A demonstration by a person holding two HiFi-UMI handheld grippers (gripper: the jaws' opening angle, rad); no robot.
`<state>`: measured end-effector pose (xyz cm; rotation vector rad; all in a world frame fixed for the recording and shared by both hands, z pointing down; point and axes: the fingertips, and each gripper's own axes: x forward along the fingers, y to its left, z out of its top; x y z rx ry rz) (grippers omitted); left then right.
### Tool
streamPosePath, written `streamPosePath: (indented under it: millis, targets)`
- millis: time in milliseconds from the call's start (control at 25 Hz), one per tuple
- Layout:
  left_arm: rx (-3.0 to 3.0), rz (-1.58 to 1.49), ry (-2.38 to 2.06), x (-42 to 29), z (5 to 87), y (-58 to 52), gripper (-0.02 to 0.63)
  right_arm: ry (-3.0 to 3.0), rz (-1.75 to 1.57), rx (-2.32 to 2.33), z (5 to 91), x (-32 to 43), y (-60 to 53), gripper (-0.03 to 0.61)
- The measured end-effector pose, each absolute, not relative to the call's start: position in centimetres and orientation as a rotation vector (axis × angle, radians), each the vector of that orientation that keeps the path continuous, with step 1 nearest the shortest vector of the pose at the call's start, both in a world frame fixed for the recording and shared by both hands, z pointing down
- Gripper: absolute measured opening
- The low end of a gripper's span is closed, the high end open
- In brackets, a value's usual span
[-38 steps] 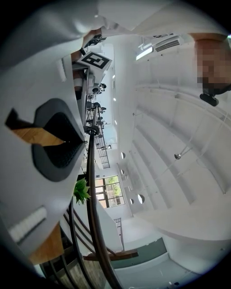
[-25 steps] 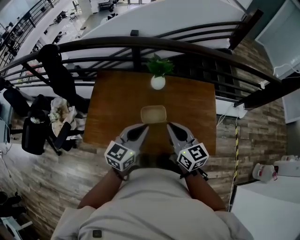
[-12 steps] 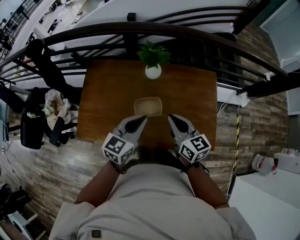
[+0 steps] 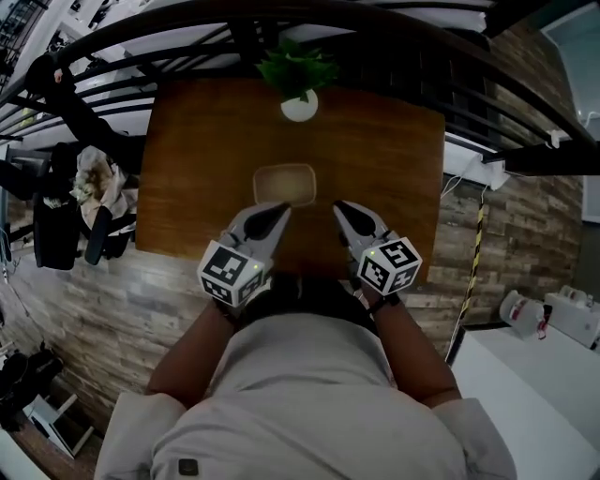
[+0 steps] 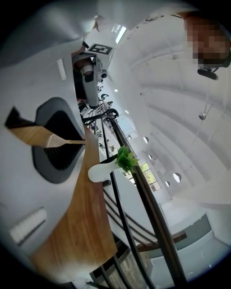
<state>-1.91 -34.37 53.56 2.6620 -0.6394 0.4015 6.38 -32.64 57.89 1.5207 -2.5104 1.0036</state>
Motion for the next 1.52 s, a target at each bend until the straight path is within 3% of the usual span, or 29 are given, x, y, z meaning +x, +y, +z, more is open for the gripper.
streamPosePath:
  millis: [640,1520]
  targets:
    - [2.516,0.557,-0.67,1.6,64.6,-35.9,0.003,-2.462,1.362,1.195,70.5,6.5,-33.9,0.081]
    - [2.408,0.645,-0.652,1.4,71.3,-35.8,0.003,-2.345,1.607,1.048,80.3,4.8,-34.7,0.081]
